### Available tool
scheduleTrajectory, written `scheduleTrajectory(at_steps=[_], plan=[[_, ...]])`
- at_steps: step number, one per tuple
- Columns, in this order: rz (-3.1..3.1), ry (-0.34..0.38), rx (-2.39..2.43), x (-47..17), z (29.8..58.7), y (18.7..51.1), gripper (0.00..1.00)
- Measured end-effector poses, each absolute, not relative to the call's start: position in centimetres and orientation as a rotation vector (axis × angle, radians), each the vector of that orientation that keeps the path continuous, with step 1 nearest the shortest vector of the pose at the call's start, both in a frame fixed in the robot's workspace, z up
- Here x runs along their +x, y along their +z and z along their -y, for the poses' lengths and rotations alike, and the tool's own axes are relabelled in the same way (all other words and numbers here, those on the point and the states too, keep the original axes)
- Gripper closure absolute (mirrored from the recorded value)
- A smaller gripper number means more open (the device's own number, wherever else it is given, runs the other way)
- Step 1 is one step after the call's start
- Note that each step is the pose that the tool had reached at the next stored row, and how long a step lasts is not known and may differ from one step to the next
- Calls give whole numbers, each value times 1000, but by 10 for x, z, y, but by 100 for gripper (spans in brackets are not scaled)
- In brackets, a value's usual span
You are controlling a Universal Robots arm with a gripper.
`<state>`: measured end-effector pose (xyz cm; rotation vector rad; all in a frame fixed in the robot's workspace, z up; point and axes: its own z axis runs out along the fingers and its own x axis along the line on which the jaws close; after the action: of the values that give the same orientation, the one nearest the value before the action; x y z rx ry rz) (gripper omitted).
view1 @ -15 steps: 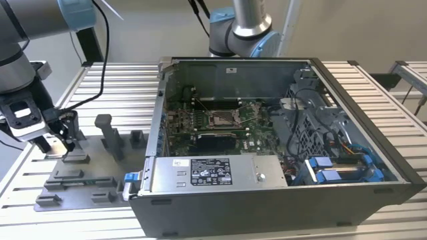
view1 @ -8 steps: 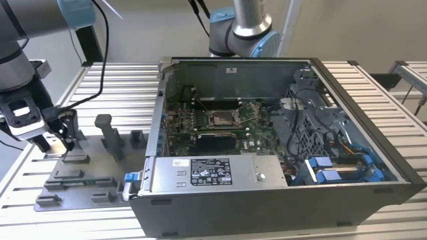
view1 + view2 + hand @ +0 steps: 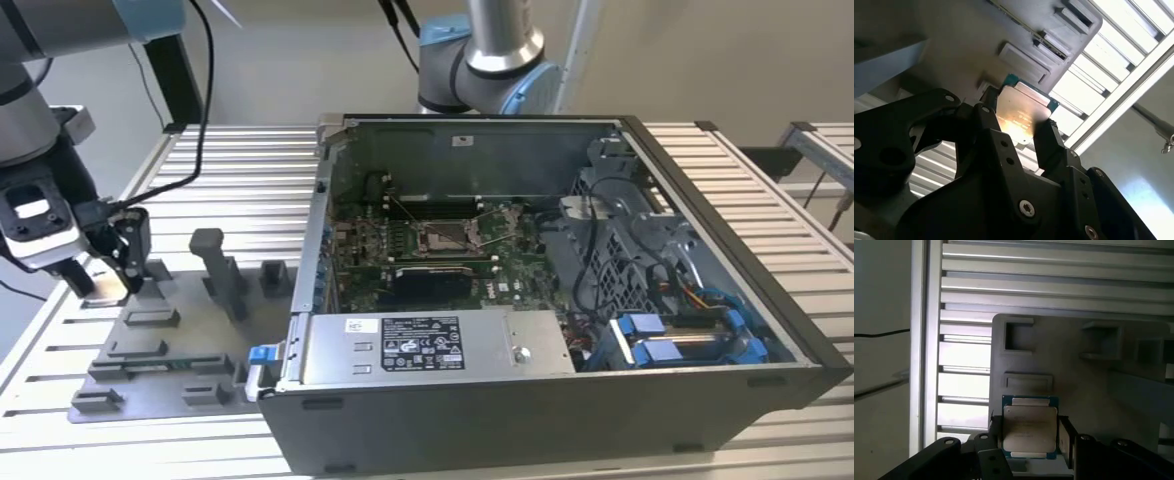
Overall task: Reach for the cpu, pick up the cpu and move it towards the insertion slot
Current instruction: 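Pick up the cpu and move it towards the insertion slot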
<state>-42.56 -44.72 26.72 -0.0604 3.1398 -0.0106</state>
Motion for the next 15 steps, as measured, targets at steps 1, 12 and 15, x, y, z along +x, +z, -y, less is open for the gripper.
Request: scheduleTrajectory(at_steps=[1,12,15], plan=[[-3140,-11,-60,-426,447,268,100],[-3140,-11,-60,-426,447,286,100],[-3140,-11,-60,-426,447,289,100]])
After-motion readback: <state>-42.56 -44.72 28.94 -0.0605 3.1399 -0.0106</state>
